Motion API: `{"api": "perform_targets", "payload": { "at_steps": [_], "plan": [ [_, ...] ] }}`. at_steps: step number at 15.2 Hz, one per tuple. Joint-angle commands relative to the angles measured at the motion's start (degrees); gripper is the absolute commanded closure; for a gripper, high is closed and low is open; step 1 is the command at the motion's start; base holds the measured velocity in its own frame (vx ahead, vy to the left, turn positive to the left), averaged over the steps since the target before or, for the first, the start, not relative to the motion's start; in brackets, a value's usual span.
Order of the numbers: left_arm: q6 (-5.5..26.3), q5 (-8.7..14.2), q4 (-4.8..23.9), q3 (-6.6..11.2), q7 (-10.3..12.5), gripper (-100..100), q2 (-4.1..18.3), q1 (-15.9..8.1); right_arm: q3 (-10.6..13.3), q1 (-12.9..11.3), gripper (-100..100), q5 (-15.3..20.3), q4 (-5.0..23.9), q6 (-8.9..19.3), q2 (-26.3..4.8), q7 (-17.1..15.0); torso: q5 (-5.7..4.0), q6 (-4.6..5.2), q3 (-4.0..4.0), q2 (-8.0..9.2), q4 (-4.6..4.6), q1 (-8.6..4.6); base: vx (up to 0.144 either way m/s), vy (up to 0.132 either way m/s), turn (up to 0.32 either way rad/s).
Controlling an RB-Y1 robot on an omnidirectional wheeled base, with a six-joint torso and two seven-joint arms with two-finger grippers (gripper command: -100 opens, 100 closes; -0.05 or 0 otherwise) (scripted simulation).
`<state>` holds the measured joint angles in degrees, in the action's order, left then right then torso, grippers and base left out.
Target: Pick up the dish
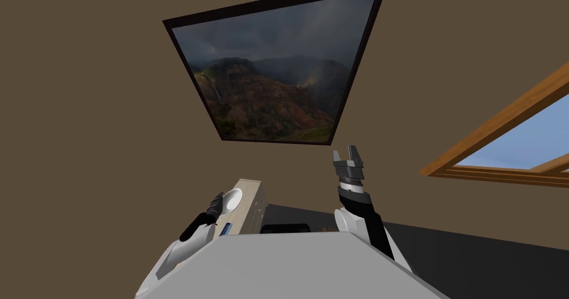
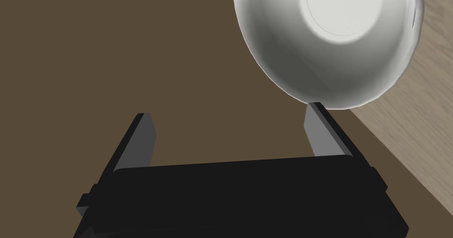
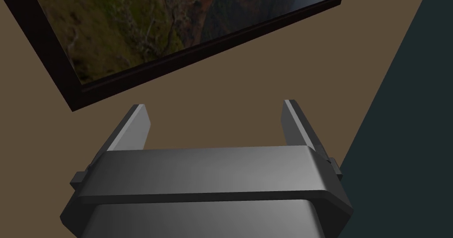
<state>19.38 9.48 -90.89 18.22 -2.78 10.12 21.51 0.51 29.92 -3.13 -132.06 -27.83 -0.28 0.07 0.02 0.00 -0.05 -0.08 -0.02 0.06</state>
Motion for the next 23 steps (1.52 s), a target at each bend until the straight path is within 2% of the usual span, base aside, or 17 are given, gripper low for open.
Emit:
{"api": "perform_targets", "payload": {
  "at_steps": [1, 2, 5, 7, 8, 10, 13, 17, 18, 19, 20, 23],
  "plan": [
    [1.30, 0.43, 1.59, 0.61, 0.18, -100, -0.38, -0.28, 0.00, 0.00, 0, 0.00, 0.00, 0.00, 0.00, 0.00, 0.00, 0.00, 0.00, 0.00, 0.00, 0.00, 0.018, 0.009, -0.040],
    [2.96, 0.99, 3.11, 1.33, 0.37, -100, -0.75, -0.60, 0.00, 0.00, 0, 0.00, 0.00, 0.00, 0.00, 0.00, 0.00, -0.01, 0.00, 0.00, 0.00, -0.01, 0.018, 0.009, -0.038],
    [4.55, 1.53, 4.56, 2.02, 0.55, -100, -1.12, -0.93, 0.00, 0.00, 0, 0.00, 0.00, 0.00, 0.00, 0.00, 0.00, 0.00, 0.00, -0.01, 0.00, -0.02, 0.020, 0.009, -0.043],
    [7.47, 2.53, 7.22, 3.30, 0.89, -100, -1.85, -1.56, 0.00, 0.00, 0, 0.00, 0.00, 0.00, 0.00, 0.00, 0.00, 0.00, -0.01, -0.03, 0.00, -0.01, 0.030, 0.014, -0.070],
    [7.47, 2.53, 7.22, 3.30, 0.89, -100, -1.85, -1.56, 0.00, 0.00, 0, 0.00, 0.00, 0.00, 0.00, 0.00, 0.00, 0.00, -0.03, -0.05, -0.01, 0.00, 0.034, 0.017, -0.050],
    [10.00, 3.40, 9.52, 4.41, 1.19, -100, -2.54, -2.17, 0.00, 0.00, 0, 0.00, 0.00, 0.00, 0.00, 0.00, 0.00, 0.00, -0.04, -0.07, -0.01, 0.02, 0.037, 0.017, -0.050],
    [11.09, 3.79, 10.51, 4.89, 1.32, -100, -2.86, -2.47, 0.00, 0.00, 0, 0.00, 0.00, 0.00, 0.00, 0.00, 0.00, 0.00, -0.04, -0.07, -0.01, 0.00, 0.032, 0.013, -0.043],
    [14.24, 4.89, 13.36, 6.27, 1.70, -100, -3.87, -3.40, 0.00, 0.00, 0, 0.00, 0.00, 0.00, 0.00, 0.00, -0.01, 0.00, -0.05, -0.09, -0.02, -0.01, 0.041, 0.014, -0.047],
    [14.68, 5.05, 13.76, 6.46, 1.76, -100, -4.04, -3.55, 0.00, 0.00, 0, 0.00, 0.00, 0.00, 0.00, 0.00, 0.00, 0.00, -0.06, -0.12, -0.02, -0.01, 0.056, 0.018, -0.063],
    [13.70, 4.72, 12.81, 6.06, 1.63, -100, -3.96, -3.04, 0.00, 0.01, 0, 0.00, 0.00, 0.00, 0.00, 0.00, 0.00, 0.00, -0.08, -0.14, -0.03, 0.00, 0.032, 0.013, -0.023],
    [12.95, 4.85, 14.67, 6.15, 1.94, -100, -3.61, -3.73, 0.00, 0.01, 0, 0.00, 0.00, 0.00, 0.00, 0.00, -0.01, -0.01, -0.06, -0.10, -0.02, 0.00, 0.009, 0.008, -0.035],
    [11.41, 4.88, 17.25, 6.19, 2.39, -100, -3.06, -4.75, 0.00, 0.00, 0, 0.00, 0.00, 0.00, 0.00, 0.00, -0.01, 0.00, 0.03, 0.06, 0.01, -0.02, -0.008, 0.009, -0.061]
  ]
}}
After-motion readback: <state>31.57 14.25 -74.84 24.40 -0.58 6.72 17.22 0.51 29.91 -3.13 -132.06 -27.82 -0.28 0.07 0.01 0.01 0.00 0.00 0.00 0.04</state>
